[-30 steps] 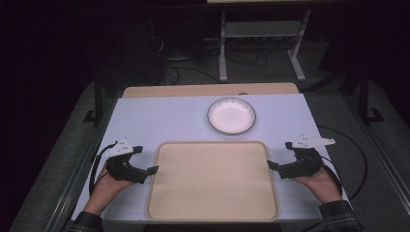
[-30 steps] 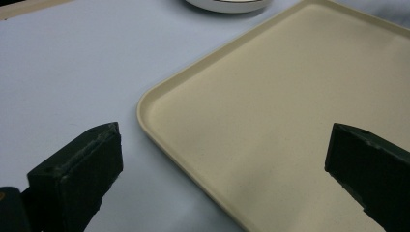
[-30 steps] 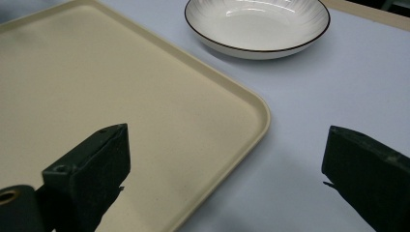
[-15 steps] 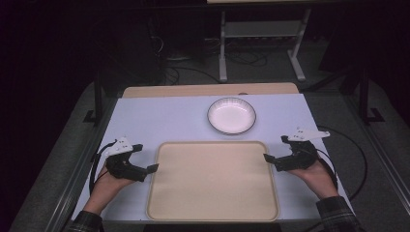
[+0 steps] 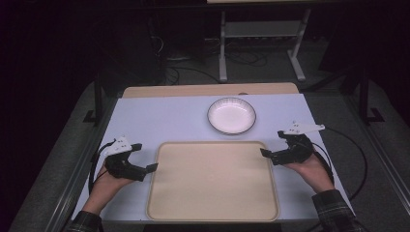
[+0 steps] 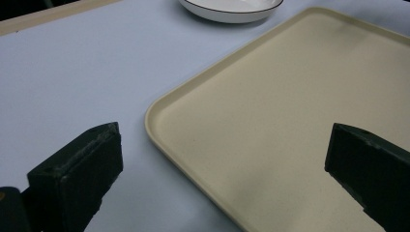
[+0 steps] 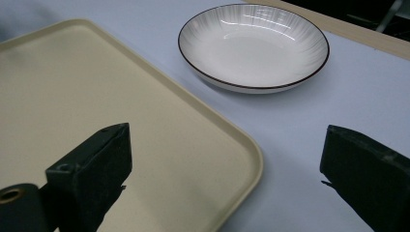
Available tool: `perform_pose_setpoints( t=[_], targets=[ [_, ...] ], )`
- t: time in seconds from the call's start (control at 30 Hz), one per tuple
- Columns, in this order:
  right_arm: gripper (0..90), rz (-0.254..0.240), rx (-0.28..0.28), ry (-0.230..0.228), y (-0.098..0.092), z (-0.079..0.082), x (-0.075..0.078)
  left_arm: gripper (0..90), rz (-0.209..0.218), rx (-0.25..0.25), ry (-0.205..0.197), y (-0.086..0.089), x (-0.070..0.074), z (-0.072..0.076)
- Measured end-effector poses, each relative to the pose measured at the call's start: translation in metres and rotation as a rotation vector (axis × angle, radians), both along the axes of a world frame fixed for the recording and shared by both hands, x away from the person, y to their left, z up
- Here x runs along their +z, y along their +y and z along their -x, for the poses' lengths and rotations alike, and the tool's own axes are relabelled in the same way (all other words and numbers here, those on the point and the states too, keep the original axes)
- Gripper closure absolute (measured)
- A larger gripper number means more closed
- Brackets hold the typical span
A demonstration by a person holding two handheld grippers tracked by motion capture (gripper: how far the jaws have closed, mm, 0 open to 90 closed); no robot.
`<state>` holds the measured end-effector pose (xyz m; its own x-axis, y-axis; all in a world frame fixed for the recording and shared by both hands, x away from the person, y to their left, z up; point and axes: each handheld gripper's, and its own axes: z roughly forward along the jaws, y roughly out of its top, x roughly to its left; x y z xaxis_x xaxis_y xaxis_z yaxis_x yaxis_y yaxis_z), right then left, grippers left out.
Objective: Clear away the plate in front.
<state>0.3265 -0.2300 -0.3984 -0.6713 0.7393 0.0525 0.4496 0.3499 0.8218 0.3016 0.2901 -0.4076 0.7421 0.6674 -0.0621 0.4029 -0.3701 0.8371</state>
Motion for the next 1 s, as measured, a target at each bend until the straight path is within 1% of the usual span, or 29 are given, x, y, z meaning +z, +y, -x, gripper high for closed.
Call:
perform_pose_setpoints(
  t=[0.27,0.4,0.5,0.53,0.57,0.7,0.87,1.0],
  targets=[
    [3.7,-0.005,0.0,0.004,0.003,-0.009,0.001,0.0,0.0,0.0,-0.001,0.0,0.0,-0.001],
    [3.8,-0.012,-0.003,0.014,0.003,-0.017,0.001,0.0,-0.003,-0.003,0.0,0.001,0.0,-0.001],
    [3.8,-0.017,-0.005,0.013,0.003,-0.02,0.002,0.0,-0.003,-0.003,0.0,0.001,-0.001,-0.001],
    [3.8,-0.018,-0.009,0.014,0.003,-0.023,0.002,0.0,-0.003,-0.003,0.0,0.001,0.0,-0.001],
    [3.8,-0.018,-0.009,0.014,0.004,-0.025,0.003,0.0,0.003,-0.002,-0.001,0.001,0.0,0.0],
    [4.5,-0.037,-0.016,0.009,0.004,-0.03,0.005,0.0,0.002,-0.001,0.0,0.001,0.0,-0.001],
    [4.9,-0.038,-0.022,0.008,0.004,-0.037,0.007,0.0,-0.002,-0.001,0.0,0.002,0.0,-0.001],
    [5.2,-0.051,-0.026,-0.001,0.006,-0.042,0.011,0.0,-0.002,0.0,-0.001,0.002,0.0,-0.001]
  ],
)
